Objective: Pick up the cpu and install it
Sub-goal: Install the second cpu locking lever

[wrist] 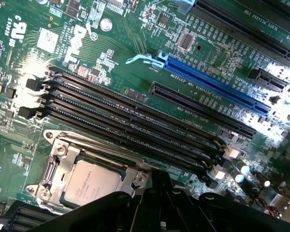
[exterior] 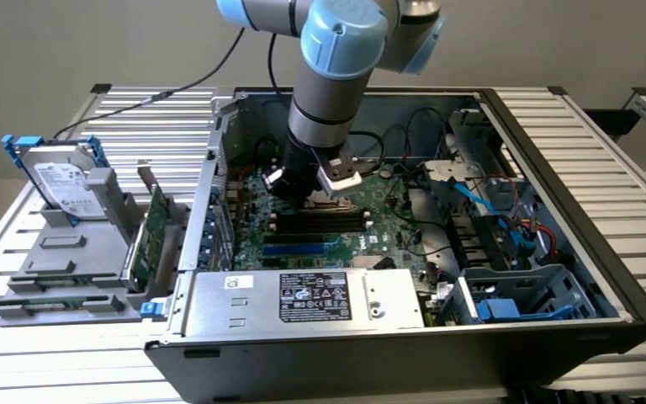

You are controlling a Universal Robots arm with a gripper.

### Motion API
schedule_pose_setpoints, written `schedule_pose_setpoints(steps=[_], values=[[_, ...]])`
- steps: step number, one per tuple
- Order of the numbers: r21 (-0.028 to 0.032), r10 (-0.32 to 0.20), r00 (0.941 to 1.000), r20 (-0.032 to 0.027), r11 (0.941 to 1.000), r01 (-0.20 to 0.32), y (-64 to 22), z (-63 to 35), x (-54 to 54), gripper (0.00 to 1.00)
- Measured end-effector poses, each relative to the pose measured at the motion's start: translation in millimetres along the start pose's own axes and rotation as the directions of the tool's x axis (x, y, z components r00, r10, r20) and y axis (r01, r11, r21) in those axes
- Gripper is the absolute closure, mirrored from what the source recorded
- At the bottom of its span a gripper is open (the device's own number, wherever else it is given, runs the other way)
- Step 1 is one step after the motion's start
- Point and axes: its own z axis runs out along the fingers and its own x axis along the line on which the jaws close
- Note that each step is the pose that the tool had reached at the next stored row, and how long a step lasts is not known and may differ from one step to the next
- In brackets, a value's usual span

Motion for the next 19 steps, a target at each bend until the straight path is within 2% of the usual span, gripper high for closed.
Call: schedule_pose_setpoints(steps=[3,13,19], values=[[-0.0114,0.002,1.0,0.005,0.9999,-0.002,-0.2,-1.4,-0.1,0.89],[-0.0126,0.003,1.0,0.0084,0.9999,-0.003,-9.5,-40.0,-2.6,0.89],[-0.0218,0.004,0.9999,0.0123,0.9998,-0.004,-15.7,-64.3,-2.9,0.89]])
